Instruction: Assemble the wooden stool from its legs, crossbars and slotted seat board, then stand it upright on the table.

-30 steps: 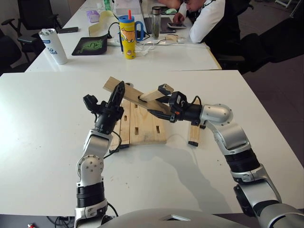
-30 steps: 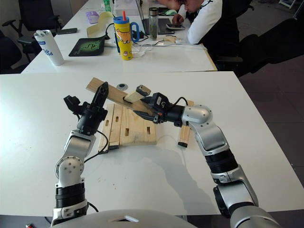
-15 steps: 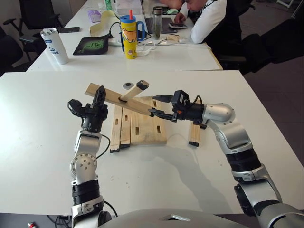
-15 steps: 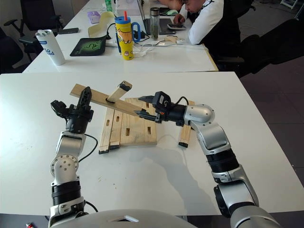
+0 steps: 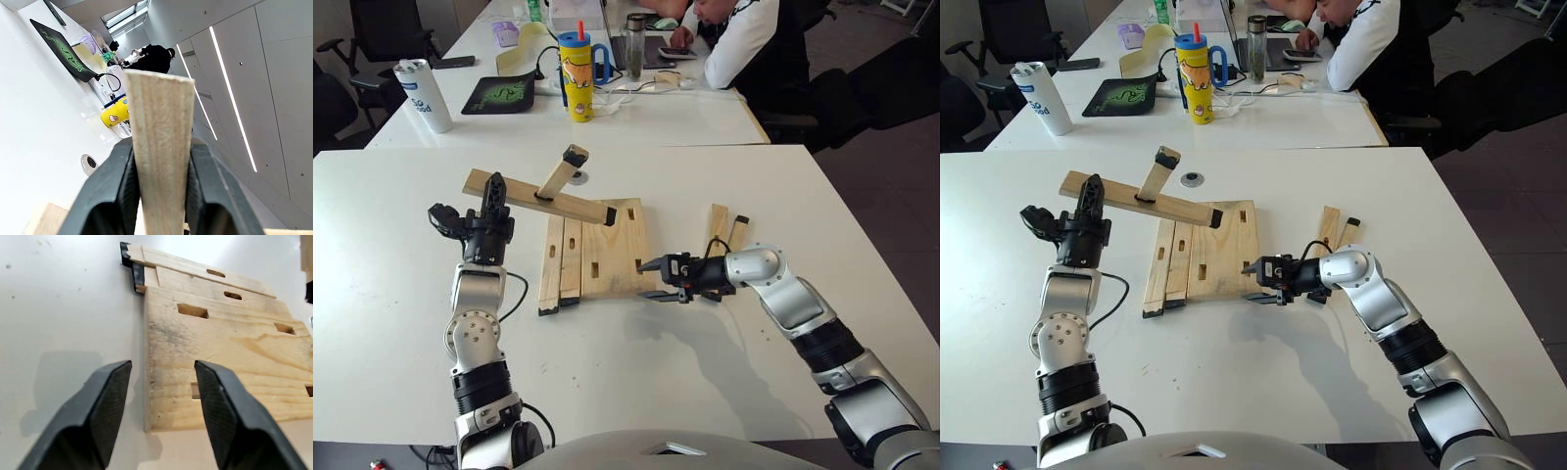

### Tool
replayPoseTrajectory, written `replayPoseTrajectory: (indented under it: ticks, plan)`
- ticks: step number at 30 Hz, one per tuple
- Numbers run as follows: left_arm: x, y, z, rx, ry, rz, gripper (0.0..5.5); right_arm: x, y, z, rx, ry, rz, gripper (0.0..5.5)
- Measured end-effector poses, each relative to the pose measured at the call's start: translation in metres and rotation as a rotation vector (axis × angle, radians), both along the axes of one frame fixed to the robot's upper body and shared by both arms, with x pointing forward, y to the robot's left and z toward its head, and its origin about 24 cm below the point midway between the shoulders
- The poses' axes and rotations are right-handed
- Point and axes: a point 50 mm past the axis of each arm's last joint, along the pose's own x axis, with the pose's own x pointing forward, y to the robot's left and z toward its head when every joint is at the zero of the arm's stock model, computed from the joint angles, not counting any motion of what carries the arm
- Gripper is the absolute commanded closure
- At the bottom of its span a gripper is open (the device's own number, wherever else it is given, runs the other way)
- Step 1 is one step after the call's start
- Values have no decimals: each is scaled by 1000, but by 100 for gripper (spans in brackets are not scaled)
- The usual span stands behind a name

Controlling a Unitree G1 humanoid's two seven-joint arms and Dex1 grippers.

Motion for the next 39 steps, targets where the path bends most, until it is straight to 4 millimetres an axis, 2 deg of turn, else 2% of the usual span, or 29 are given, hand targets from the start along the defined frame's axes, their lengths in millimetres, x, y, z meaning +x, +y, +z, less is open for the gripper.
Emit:
replayPoseTrajectory:
  ticks: [3,7,13,18,23,29,33,39]
  plan:
    - [0,0,0,-1,1,1,446,1,6,-13,-34,-8,-9,310]
    - [0,0,0,-1,1,1,446,8,10,-17,-77,-89,-41,310]
    - [0,2,0,15,3,4,446,24,15,-21,-74,-92,-238,310]
    - [1,4,1,108,23,15,446,24,22,-22,-22,-33,-313,310]
    - [7,5,-12,257,119,15,446,23,26,-22,-5,-18,-330,310]
    - [14,0,-6,335,141,15,446,24,26,-22,-5,-19,-335,310]
    - [14,-10,6,417,177,7,446,24,25,-24,-8,-14,-349,310]
    - [2,-17,15,443,234,44,446,25,27,-24,-3,-17,-360,310]
